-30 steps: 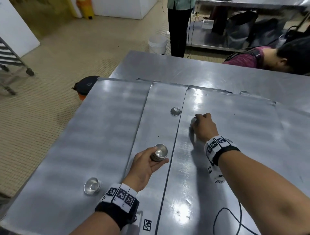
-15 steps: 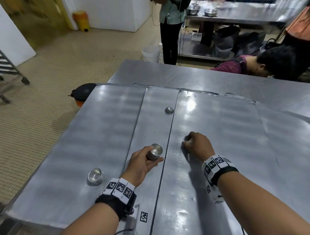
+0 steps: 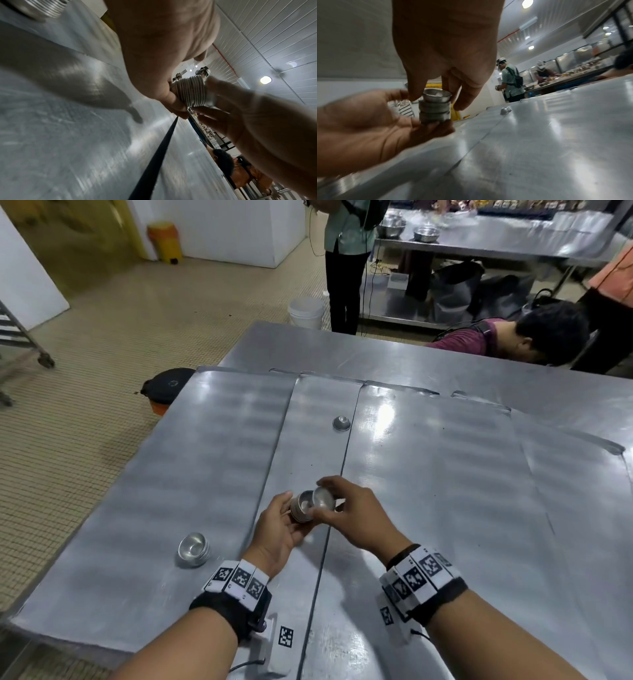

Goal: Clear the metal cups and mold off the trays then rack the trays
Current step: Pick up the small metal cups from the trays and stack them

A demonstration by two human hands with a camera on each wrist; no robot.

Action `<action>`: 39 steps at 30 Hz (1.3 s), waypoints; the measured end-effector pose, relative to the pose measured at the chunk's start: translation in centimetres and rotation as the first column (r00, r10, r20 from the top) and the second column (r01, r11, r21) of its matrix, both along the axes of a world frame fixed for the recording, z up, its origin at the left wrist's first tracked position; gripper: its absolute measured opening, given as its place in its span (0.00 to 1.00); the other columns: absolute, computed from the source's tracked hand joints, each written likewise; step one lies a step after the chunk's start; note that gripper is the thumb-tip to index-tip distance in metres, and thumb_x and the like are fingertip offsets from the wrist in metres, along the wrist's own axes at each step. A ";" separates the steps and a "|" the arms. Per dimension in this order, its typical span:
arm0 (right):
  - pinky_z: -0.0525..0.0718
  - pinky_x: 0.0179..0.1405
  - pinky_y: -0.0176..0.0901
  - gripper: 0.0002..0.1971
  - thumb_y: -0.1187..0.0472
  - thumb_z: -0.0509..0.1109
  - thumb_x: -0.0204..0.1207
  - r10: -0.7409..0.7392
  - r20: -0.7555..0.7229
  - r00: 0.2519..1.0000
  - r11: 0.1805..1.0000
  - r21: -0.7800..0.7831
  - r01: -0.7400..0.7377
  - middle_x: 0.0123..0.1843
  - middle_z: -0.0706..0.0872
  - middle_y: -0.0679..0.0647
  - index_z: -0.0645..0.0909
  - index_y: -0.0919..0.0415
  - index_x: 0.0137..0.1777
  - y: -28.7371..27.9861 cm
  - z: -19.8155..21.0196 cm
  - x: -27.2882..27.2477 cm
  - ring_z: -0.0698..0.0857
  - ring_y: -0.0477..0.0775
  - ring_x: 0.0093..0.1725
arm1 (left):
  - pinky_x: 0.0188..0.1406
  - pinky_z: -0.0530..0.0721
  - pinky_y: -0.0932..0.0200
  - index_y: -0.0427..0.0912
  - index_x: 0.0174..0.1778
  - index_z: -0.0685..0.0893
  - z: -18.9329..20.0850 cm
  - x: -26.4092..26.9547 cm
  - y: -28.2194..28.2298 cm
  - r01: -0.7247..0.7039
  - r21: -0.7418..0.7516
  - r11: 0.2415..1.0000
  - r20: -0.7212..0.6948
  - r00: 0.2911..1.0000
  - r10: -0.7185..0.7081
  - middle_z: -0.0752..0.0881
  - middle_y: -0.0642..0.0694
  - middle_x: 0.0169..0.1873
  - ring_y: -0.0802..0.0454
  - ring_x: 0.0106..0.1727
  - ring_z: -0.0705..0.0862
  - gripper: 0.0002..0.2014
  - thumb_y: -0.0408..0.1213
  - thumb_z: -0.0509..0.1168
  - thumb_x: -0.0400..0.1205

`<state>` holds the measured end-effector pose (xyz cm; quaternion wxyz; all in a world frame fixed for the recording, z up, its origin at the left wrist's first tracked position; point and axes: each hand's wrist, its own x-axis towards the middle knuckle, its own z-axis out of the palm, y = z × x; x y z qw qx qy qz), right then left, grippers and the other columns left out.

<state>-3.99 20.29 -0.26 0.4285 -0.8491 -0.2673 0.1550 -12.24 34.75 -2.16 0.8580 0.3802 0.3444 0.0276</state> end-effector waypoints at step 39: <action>0.78 0.52 0.55 0.13 0.60 0.60 0.83 -0.005 0.242 0.970 0.850 -0.510 0.131 0.61 0.82 0.69 0.75 0.67 0.62 8.3 -7.5 21.0 0.83 0.72 0.57 | 0.53 0.90 0.57 0.29 0.58 0.87 -2.6 2.8 4.2 0.036 0.000 0.999 -0.040 0.999 -0.036 0.92 0.33 0.49 0.33 0.54 0.92 0.12 0.32 0.73 0.81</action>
